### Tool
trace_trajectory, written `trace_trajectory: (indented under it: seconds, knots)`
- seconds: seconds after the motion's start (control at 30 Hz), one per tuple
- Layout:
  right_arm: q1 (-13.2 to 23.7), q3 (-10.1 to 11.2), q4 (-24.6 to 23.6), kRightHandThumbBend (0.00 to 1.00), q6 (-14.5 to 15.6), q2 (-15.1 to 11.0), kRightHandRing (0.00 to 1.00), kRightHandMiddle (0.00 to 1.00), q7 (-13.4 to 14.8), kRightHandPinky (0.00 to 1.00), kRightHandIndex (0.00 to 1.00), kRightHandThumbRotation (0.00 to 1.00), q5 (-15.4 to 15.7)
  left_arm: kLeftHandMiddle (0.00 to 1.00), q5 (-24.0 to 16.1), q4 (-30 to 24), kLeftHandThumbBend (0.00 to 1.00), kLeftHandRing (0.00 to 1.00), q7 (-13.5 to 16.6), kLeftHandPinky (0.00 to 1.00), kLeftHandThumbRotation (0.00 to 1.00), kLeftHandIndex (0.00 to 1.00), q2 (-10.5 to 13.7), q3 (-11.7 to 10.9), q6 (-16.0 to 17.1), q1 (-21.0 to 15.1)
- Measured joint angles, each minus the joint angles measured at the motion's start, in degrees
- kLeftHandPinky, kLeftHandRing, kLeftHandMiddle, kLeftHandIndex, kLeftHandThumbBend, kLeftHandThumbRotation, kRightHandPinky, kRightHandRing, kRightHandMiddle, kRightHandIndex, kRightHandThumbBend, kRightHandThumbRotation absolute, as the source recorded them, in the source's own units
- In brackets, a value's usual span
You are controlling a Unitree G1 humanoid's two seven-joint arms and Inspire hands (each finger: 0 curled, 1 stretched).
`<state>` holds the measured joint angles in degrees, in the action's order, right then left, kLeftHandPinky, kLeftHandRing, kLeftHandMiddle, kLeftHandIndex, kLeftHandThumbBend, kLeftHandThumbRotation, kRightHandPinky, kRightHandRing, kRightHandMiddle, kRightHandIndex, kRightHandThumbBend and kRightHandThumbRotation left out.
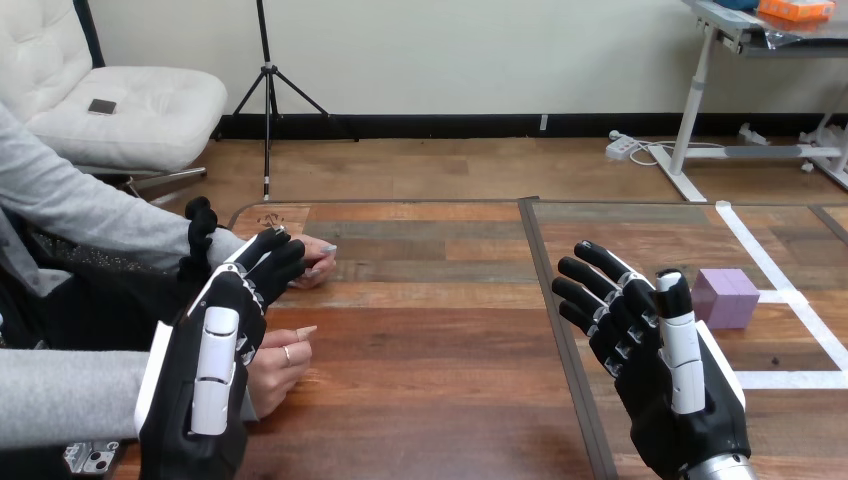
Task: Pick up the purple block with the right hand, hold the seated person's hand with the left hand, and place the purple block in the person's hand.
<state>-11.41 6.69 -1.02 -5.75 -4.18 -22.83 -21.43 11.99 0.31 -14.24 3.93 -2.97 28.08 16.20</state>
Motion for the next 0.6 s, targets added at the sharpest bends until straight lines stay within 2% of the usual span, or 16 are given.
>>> trace_trajectory:
  seconds: [0.6]
  knots:
    - [0.0, 0.4, 0.0, 0.78, 0.0, -0.1, 0.86, 0.85, 0.1, 0.9, 0.83, 0.84, 0.0, 0.83, 0.0, 0.0, 0.58, 0.84, 0.1, 0.89, 1.0, 0.83, 0.1, -0.2, 0.1, 0.0]
